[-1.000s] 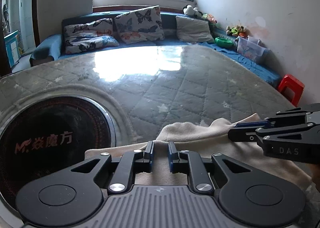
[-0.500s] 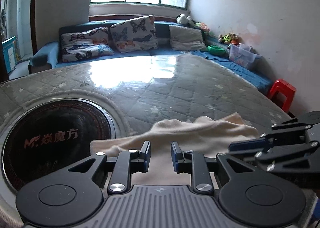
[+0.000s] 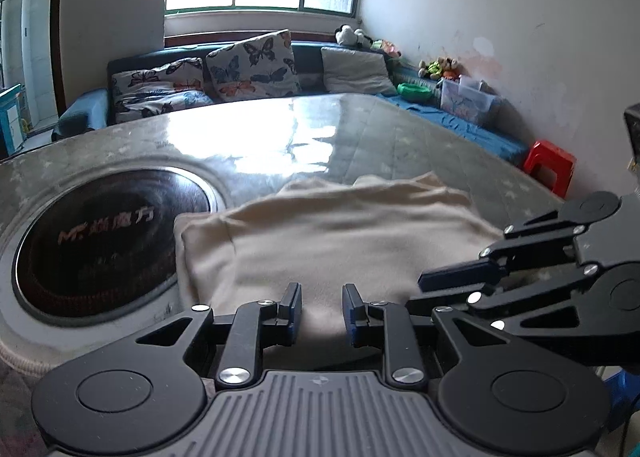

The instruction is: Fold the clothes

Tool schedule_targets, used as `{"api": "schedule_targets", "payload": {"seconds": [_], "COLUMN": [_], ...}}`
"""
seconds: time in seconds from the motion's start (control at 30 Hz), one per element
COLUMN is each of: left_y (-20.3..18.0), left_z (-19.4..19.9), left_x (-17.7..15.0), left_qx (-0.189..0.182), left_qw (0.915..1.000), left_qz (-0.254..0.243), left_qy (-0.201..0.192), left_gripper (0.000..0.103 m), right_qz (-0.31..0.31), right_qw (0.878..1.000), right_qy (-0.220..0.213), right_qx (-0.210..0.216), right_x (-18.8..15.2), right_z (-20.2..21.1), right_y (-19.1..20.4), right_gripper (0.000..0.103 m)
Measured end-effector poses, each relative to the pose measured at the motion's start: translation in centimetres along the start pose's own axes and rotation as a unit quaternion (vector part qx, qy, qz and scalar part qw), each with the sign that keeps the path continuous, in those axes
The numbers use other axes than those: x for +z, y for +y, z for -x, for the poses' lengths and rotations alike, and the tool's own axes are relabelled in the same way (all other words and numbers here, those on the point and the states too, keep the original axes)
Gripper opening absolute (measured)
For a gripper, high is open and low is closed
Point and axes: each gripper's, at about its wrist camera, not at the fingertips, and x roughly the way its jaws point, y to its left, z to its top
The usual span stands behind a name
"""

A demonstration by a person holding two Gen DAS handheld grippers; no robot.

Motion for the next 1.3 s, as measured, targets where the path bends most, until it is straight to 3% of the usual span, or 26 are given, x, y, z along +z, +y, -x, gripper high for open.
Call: {"api": "schedule_targets", "payload": {"seconds": [0.17,1.0,1.3], "left_y": [-0.2,0.3,0.3], "left_z": [0.0,0.3,0.3], "left_x": [-0.5,-0.5,-0.5], "left_qx": [0.006,0.002,0.001], "left_qw": [1.0,1.0,0.9999], "left_qz": [-0.005,0.007,0.009], "left_qy": [-0.005,-0.006,-0.006], "left_gripper": [0.025,0.026,0.027], "right_qz": [0.036,-0.05,-0.067], "right_qw": [0.999,0.996,0.993], "right_qy": [-0.013,-0.038,-0.02], "right_qx": [-0.023,-0.07,-0.096], "right_x": [-0.8,-1.9,-3.5], "right_z": [0.3,3.8,3.0], "right_y": [1.3,-3.2,-4.6], "right_gripper": [0.017,0.018,0.018]}}
